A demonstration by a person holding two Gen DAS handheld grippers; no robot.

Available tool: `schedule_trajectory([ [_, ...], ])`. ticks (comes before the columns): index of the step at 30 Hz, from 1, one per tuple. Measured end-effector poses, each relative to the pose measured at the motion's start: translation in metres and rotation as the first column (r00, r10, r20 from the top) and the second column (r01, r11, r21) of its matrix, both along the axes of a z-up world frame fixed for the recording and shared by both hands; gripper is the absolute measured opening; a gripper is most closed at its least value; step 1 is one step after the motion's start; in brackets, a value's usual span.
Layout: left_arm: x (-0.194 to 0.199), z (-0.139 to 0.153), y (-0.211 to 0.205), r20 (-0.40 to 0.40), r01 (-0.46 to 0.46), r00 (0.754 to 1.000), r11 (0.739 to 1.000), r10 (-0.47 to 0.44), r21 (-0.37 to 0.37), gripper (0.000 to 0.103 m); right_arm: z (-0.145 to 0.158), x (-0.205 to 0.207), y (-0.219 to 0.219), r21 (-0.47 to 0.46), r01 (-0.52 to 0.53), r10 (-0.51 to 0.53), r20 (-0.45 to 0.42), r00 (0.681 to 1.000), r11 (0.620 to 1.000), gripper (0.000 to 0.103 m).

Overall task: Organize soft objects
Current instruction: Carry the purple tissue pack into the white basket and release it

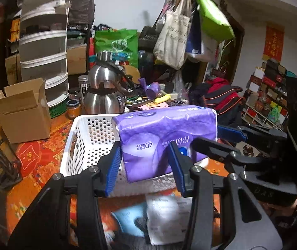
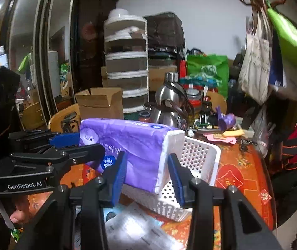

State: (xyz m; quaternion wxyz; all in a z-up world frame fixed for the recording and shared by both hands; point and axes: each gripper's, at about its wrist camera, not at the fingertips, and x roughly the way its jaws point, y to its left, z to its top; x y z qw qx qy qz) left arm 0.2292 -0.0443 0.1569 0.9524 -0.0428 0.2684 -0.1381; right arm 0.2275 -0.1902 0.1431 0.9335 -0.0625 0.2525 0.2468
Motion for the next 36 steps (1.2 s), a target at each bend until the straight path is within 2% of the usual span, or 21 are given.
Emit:
schedule_trajectory([
  [5, 0.072, -0.01, 0.006, -0.076, -0.022, 0.997, 1.0, 0.022, 0.006, 0.043, -0.027, 0.052, 0.005, 0.014, -0.001, 0.003, -0.108, 0.994, 1.0, 0.04],
  [9, 0.115, -0.04, 0.005, -0.148, -0.039, 0.988, 0.999, 0.044, 0.032, 0.043, -0.054, 0.085, 0.011, -0.003, 0.009, -0.009, -0.189, 0.982, 1.0, 0.04],
  [16, 0.159, -0.095, 0.015, -0.261, -0.081, 0.962, 0.997, 0.074, -0.016, 0.042, -0.09, 0.13, 0.015, -0.014, 0.016, -0.02, -0.307, 0.952, 1.0, 0.039],
  [21, 0.178, -0.12, 0.02, -0.327, -0.127, 0.939, 0.991, 0.104, -0.048, 0.043, -0.103, 0.143, 0.021, -0.052, 0.026, -0.042, -0.332, 0.942, 0.998, 0.039],
  [23, 0.181, -0.126, 0.019, -0.339, -0.132, 0.934, 0.99, 0.111, -0.04, 0.049, -0.108, 0.145, 0.021, -0.059, 0.034, -0.053, -0.344, 0.938, 0.998, 0.04],
  [25, 0.182, -0.13, 0.024, -0.346, -0.153, 0.93, 0.987, 0.125, -0.055, 0.054, -0.106, 0.143, 0.019, -0.09, 0.058, -0.084, -0.308, 0.948, 0.994, 0.041],
  [27, 0.178, -0.128, 0.029, -0.335, -0.161, 0.933, 0.985, 0.132, -0.059, 0.065, -0.101, 0.142, 0.014, -0.072, 0.079, -0.097, -0.296, 0.95, 0.994, 0.053],
  [28, 0.175, -0.126, 0.031, -0.324, -0.16, 0.937, 0.985, 0.132, -0.062, 0.068, -0.098, 0.14, 0.01, -0.052, 0.083, -0.094, -0.29, 0.952, 0.995, 0.064],
  [30, 0.167, -0.119, 0.034, -0.3, -0.159, 0.945, 0.985, 0.133, -0.064, 0.083, -0.091, 0.137, 0.004, -0.034, 0.096, -0.102, -0.27, 0.958, 0.995, 0.069],
  [32, 0.159, -0.112, 0.035, -0.273, -0.162, 0.952, 0.984, 0.139, -0.067, 0.089, -0.088, 0.137, -0.001, -0.029, 0.116, -0.119, -0.266, 0.957, 0.993, 0.071],
  [36, 0.149, -0.102, 0.032, -0.258, -0.146, 0.958, 0.988, 0.129, -0.05, 0.089, -0.087, 0.133, -0.001, -0.042, 0.113, -0.12, -0.269, 0.956, 0.993, 0.071],
])
